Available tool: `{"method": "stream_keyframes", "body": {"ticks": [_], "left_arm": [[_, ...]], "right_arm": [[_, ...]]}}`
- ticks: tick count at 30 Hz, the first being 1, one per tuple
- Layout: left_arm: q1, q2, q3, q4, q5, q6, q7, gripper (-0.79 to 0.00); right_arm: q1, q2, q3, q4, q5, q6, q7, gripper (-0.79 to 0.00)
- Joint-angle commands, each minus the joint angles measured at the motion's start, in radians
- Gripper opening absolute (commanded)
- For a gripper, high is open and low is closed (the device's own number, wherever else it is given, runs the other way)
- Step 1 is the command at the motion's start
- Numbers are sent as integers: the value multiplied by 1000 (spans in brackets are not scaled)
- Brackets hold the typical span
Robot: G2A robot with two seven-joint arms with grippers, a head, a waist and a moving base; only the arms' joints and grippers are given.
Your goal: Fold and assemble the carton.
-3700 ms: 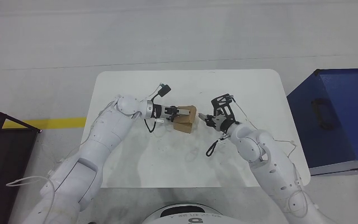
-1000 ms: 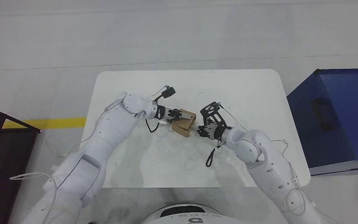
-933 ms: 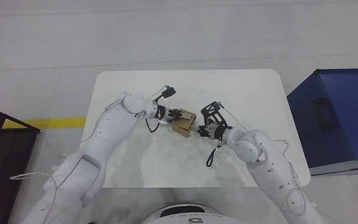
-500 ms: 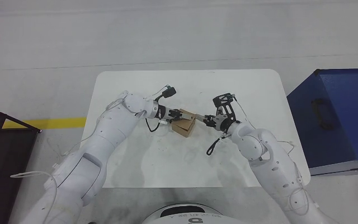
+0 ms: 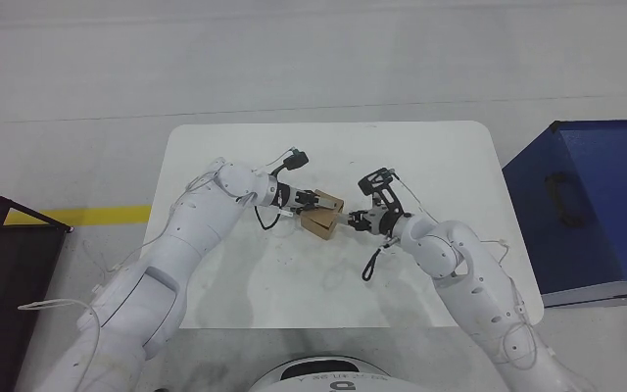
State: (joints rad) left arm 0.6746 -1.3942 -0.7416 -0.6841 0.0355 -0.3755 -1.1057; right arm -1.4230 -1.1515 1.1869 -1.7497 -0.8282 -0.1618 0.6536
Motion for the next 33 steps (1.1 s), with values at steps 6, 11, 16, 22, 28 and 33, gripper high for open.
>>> {"method": "stream_keyframes", "body": {"ticks": [6, 11, 16, 22, 28, 33], "left_arm": [[0, -1, 1, -3, 4, 6, 0, 0], [3, -2, 1, -9, 8, 11, 3, 0], [6, -2, 0, -12, 10, 14, 3, 0], [6, 2, -15, -12, -7, 8, 4, 0], [10, 8, -28, -16, -11, 0, 1, 0], [14, 11, -31, -23, -7, 4, -4, 0]], "right_arm": [[7, -5, -32, 32, -20, 19, -12, -55], [34, -7, -51, 51, -33, 43, 35, -52], [15, -2, -8, 18, 5, 17, 4, -40], [17, -6, 24, 49, 26, 133, -63, -62], [51, -18, -12, 84, 28, 225, -56, -111], [78, -21, -44, 107, 7, 196, 6, -55]]}}
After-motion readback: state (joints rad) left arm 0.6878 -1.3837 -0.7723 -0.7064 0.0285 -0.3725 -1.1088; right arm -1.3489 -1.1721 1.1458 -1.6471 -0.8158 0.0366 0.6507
